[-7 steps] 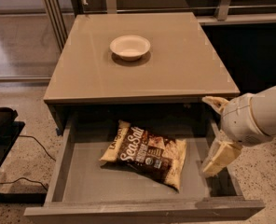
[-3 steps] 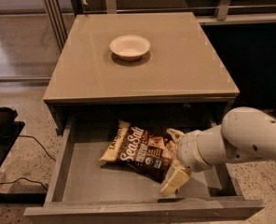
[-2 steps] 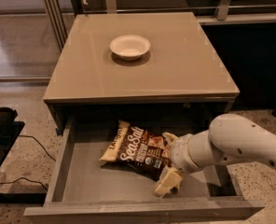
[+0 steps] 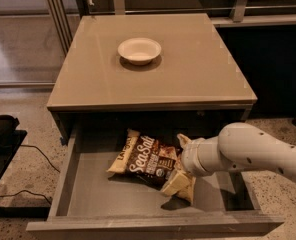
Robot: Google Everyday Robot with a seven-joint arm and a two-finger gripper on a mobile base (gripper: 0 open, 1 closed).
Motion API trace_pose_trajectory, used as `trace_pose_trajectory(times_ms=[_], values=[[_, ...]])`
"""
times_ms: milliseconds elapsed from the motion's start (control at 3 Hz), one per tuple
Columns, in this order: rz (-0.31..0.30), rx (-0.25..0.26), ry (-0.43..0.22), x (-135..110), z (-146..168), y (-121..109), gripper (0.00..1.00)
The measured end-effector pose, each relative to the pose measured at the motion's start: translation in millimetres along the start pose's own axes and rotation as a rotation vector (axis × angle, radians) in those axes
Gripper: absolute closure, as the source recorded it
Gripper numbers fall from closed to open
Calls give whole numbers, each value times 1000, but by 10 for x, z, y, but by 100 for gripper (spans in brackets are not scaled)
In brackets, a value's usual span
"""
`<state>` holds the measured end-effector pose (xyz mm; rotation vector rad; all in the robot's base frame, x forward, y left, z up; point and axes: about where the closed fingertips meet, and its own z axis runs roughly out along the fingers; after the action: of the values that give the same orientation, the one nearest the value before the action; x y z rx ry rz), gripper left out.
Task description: Pick brown chip bag from top drawer and place on counter
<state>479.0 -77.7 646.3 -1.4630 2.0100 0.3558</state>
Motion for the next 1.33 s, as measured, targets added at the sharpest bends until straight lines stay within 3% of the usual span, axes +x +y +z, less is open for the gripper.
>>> trace_pose_trajectory(times_ms=[667, 1333], values=[[71, -45, -6, 147, 257, 143, 0], [71, -45, -6, 148, 259, 144, 42]])
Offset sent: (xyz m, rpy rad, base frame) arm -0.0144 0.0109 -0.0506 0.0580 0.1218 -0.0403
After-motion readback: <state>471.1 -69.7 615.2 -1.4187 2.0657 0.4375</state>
